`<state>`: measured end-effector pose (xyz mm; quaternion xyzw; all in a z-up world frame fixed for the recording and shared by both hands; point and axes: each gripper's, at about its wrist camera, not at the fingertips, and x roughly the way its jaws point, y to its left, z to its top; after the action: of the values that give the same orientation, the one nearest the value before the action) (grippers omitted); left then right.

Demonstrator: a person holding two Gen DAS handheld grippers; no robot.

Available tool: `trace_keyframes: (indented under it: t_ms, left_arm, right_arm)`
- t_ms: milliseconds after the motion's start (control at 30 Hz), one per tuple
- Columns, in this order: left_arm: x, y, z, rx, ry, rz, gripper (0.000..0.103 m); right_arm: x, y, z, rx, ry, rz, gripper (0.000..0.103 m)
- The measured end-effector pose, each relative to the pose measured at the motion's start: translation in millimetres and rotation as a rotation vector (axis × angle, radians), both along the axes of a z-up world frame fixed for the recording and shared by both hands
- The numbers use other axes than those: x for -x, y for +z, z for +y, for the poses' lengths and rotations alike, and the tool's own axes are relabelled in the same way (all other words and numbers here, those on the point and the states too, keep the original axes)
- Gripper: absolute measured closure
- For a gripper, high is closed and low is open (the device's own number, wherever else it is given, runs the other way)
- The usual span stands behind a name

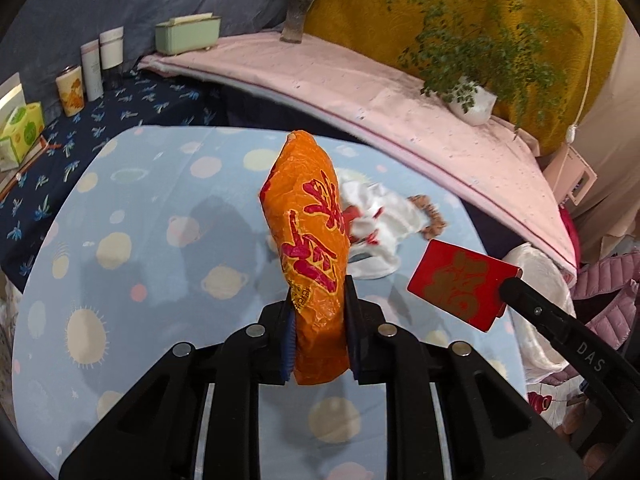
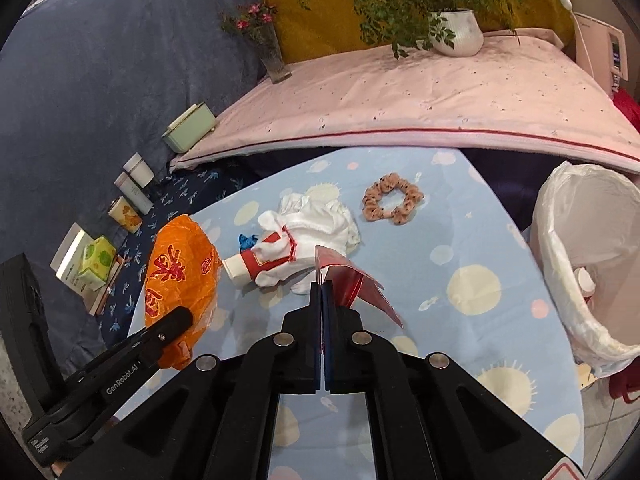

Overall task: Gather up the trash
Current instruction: 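Carry the orange bag and red envelope to the bin and release both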

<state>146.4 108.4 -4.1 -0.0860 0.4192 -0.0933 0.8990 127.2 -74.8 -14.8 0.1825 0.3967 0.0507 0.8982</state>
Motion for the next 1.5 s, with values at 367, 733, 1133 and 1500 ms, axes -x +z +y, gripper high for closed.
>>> trace_keyframes:
  t_ms: [367,733,1133,1500]
  left_arm:
    - [8.3,36.0,-82.4,0.042,-0.167,-0.065,0.084]
    - [8.7,40.4,-184.9,0.058,-0.355,-0.057,0.084]
    - [9.2,24.4,-283.8,0.04,-0.515,-0.009,0.081]
    - [6.2,16.4,-306.5,0.006,-0.507,-0.001,0.054]
  right_arm:
    - [25.3,33.4,-74.0,0.017,-0.134,-0.093,0.101]
    - [51.9,38.3,-166.5,0.026,-0.306,-0.116,0.102]
    - [75.3,18.0,-242.0,0.0,-0.448,-0.079,0.101]
    - [76.3,5.9,-258.5,0.0,-0.486,-0.051,0.088]
